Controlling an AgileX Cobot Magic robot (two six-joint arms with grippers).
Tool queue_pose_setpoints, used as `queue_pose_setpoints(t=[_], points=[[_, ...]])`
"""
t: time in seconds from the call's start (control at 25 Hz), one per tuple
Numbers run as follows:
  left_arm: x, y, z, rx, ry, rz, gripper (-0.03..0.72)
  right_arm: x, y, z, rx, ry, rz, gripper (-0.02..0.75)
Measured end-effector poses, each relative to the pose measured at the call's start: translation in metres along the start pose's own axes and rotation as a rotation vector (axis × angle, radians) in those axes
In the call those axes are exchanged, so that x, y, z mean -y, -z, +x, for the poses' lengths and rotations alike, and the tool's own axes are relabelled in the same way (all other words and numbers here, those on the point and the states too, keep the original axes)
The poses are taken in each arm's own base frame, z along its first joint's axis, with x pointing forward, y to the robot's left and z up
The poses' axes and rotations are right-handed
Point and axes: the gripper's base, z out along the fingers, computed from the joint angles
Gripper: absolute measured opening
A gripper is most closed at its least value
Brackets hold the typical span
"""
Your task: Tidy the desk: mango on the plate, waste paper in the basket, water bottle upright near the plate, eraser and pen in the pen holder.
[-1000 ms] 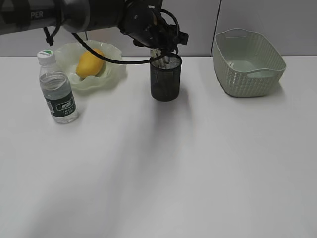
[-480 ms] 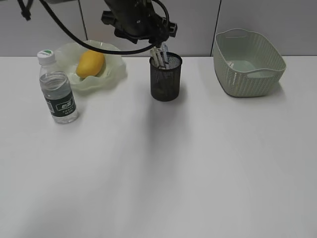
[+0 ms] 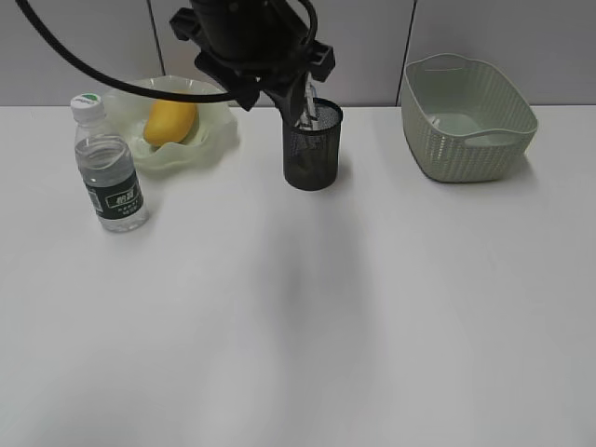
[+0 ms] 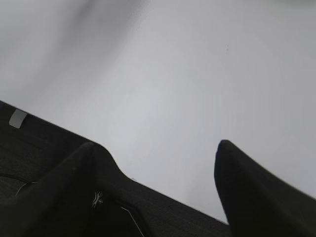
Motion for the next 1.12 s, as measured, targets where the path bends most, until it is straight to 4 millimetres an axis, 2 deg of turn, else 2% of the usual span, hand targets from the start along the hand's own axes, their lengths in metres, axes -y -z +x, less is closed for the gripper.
queue_pose_setpoints(t=[0.24,0.4,0.8,0.92,1.12], points=[[0.024,0.025,0.008,0.025,-0.052,0.101,0.426,0.0,0.0,0.0,0.0,0.001,0.002,0.58],[0.033,0.038,0.03,-0.005,-0.094,0.118,0.424,0.0,0.0,0.0,0.0,0.001,0.001,0.58],[0.015,0.045,0.127,-0.201,-0.093,0.084,0.417,0.0,0.0,0.0,0.0,0.001,0.001,0.58],[0.007,0.056,0.155,-0.214,-0.077,0.08,0.417,0.0,0.0,0.0,0.0,0.001,0.001,0.58],[-0.005,0.087,0.2,-0.162,-0.018,0.085,0.417,0.0,0.0,0.0,0.0,0.001,0.001,0.58]])
